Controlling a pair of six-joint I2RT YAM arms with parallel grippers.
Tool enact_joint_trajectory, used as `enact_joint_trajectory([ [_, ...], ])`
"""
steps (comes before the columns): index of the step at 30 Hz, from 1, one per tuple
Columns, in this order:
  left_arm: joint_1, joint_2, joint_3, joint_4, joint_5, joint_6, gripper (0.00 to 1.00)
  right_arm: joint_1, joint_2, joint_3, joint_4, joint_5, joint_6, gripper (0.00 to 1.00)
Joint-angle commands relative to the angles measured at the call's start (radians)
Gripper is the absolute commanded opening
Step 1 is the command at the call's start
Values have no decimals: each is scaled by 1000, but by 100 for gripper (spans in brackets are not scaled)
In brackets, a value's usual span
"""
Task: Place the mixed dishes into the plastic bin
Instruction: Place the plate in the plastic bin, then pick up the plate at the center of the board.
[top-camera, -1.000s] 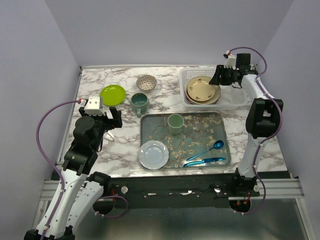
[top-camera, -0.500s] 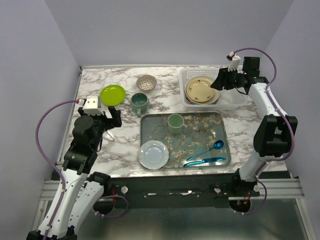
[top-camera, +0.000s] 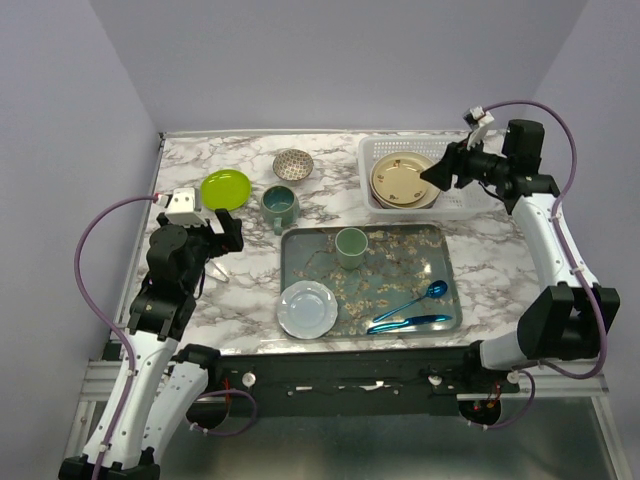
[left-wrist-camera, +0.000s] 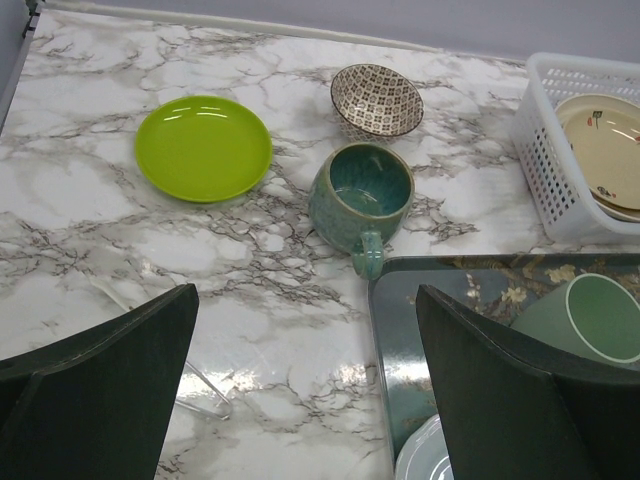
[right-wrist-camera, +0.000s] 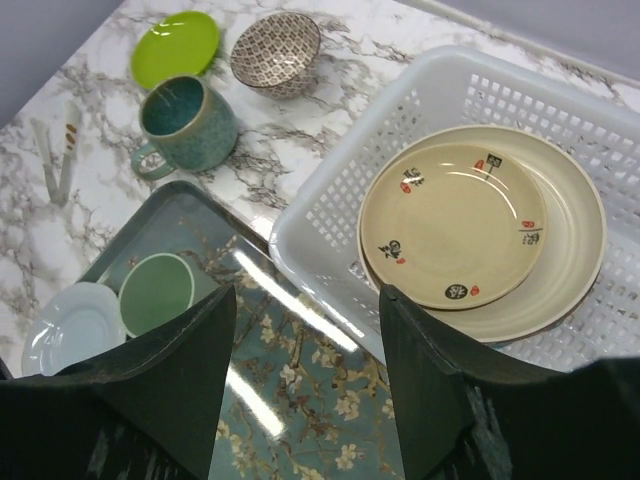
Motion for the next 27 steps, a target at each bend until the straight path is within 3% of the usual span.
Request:
enact_joint_trajectory([
  [1,13,7,-9,28,32,-9,99,-7,-96,-58,32,-76,-23,68],
  [18,36,64,-12,31,47,-9,99,-9,-325,-245,92,-137,-58,87],
  [27,101,116,-18,60,125,-61,99,-10,-411,-325,93,-179,-72,90],
])
